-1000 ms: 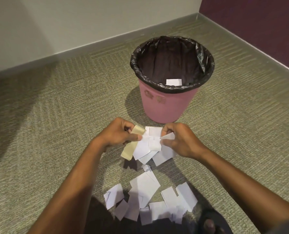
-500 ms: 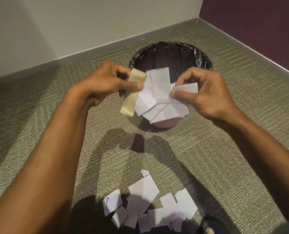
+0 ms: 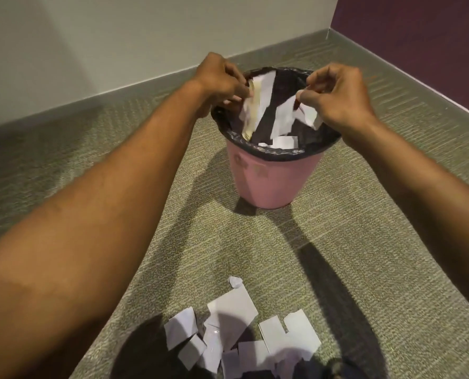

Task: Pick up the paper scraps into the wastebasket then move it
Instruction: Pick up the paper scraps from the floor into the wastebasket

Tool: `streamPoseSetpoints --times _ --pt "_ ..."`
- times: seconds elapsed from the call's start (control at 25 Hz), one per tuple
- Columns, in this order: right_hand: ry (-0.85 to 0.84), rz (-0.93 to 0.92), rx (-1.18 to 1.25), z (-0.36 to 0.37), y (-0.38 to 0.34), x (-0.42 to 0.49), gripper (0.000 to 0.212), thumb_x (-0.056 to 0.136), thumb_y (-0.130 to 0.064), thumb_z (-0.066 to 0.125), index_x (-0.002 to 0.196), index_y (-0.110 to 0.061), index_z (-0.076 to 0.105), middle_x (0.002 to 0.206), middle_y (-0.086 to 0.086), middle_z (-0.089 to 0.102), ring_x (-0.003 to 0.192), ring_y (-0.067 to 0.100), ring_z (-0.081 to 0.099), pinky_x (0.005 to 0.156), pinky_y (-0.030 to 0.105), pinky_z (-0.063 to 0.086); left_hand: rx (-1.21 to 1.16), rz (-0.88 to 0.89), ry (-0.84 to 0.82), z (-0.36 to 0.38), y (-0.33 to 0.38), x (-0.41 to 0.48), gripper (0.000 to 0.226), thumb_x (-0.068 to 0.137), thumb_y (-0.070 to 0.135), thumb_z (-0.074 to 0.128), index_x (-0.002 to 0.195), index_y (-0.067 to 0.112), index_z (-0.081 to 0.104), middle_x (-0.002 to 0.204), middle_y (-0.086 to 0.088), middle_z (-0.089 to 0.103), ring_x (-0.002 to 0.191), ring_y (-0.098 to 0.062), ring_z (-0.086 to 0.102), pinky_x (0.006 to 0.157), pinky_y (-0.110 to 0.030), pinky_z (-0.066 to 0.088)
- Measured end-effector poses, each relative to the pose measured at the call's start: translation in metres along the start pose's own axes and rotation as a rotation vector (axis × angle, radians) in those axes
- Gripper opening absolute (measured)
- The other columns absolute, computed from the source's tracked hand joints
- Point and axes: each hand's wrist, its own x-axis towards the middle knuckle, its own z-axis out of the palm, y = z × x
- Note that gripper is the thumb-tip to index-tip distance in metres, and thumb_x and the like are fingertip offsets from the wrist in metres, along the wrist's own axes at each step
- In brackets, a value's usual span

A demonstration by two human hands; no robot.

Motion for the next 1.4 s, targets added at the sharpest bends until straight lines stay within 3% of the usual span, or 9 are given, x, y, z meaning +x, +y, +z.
streamPoseSetpoints --times 0.2,0.4,0.56,0.72,0.8,0.96,1.08,1.16,1.4 --pt "-0.044 -0.099 0.118 -0.001 -0.001 -0.016 0.006 0.086 -0.011 0.068 0.090 -0.015 0.070 0.084 0.009 0.073 0.075 0.018 0.070 0.073 0.037 0.060 -0.114 0.102 -0.010 -0.005 -0.020 -0.029 0.013 0.082 0.009 0.074 0.091 0.001 0.071 0.080 -0.006 0.071 0.074 -0.017 0.068 0.067 -0.037 0.059" --pt "-0.455 -0.222 0.306 -0.010 0.002 -0.082 0.005 0.086 -0.006 0.068 0.090 -0.008 0.070 0.071 0.008 0.072 0.056 0.014 0.064 0.053 0.021 0.051 -0.137 -0.098 -0.381 -0.013 -0.092 -0.092 0.019 0.084 0.028 0.071 0.071 0.014 0.070 0.067 -0.002 0.068 0.057 -0.014 0.062 0.053 -0.027 0.053" --pt "-1.001 -0.034 0.010 0.023 0.056 -0.152 0.016 0.083 -0.020 0.076 0.098 -0.020 0.070 0.088 -0.003 0.069 0.079 0.007 0.064 0.069 0.025 0.052 0.202 -0.254 -0.541 0.041 -0.173 -0.150 0.046 0.078 0.030 0.079 0.117 0.013 0.062 0.117 -0.016 0.064 0.101 -0.027 0.065 0.088 -0.044 0.056" --pt "-1.307 0.061 -0.603 0.048 0.122 -0.227 0.081 0.075 -0.054 0.077 0.142 -0.025 0.041 0.139 0.006 0.044 0.125 0.026 0.046 0.102 0.041 0.043 0.602 -0.120 -0.675 0.115 -0.235 -0.218 0.112 0.063 0.056 0.081 0.151 0.040 0.013 0.163 -0.007 0.007 0.148 -0.027 0.010 0.120 -0.046 0.016" --pt "-1.301 0.144 -0.802 0.052 0.141 -0.265 0.102 0.068 -0.058 0.078 0.150 -0.028 0.023 0.155 0.007 0.023 0.137 0.032 0.033 0.108 0.050 0.037 0.753 0.075 -0.666 0.135 -0.252 -0.242 0.115 0.058 0.066 0.076 0.153 0.036 0.018 0.162 -0.017 0.005 0.149 -0.035 0.009 0.118 -0.052 0.016" --pt "-1.139 0.176 -0.995 0.065 0.142 -0.326 0.112 0.067 -0.056 0.079 0.151 -0.025 0.012 0.159 0.018 0.008 0.139 0.043 0.026 0.095 0.059 0.047 1.026 0.244 -0.646 0.145 -0.249 -0.262 0.107 0.033 0.070 0.084 0.129 0.025 0.063 0.135 -0.024 0.056 0.118 -0.042 0.059 0.085 -0.051 0.056" --pt "-1.093 -0.081 -1.182 0.071 0.131 -0.354 0.093 0.055 -0.057 0.086 0.137 -0.026 0.054 0.143 0.025 0.050 0.114 0.046 0.061 0.063 0.049 0.060 1.082 0.291 -0.578 0.151 -0.243 -0.262 0.098 0.038 0.053 0.091 0.128 0.025 0.063 0.135 -0.021 0.058 0.118 -0.038 0.060 0.086 -0.043 0.057" --pt "-1.001 -0.292 -1.238 0.073 0.132 -0.361 0.047 0.069 -0.048 0.076 0.114 -0.032 0.071 0.121 0.014 0.070 0.091 0.038 0.072 0.050 0.035 0.058 0.966 0.301 -0.551 0.156 -0.244 -0.259 0.089 0.062 0.036 0.086 0.140 0.021 0.046 0.148 -0.018 0.041 0.132 -0.035 0.044 0.099 -0.041 0.047" --pt "-1.076 -0.275 -0.985 0.087 0.142 -0.358 0.047 0.086 -0.009 0.058 0.132 -0.010 0.046 0.139 0.017 0.043 0.118 0.039 0.047 0.075 0.045 0.054 0.768 0.208 -0.559 0.148 -0.260 -0.246 0.050 0.088 0.003 0.057 0.135 0.015 0.046 0.142 -0.011 0.034 0.120 -0.027 0.043 0.090 -0.034 0.043"
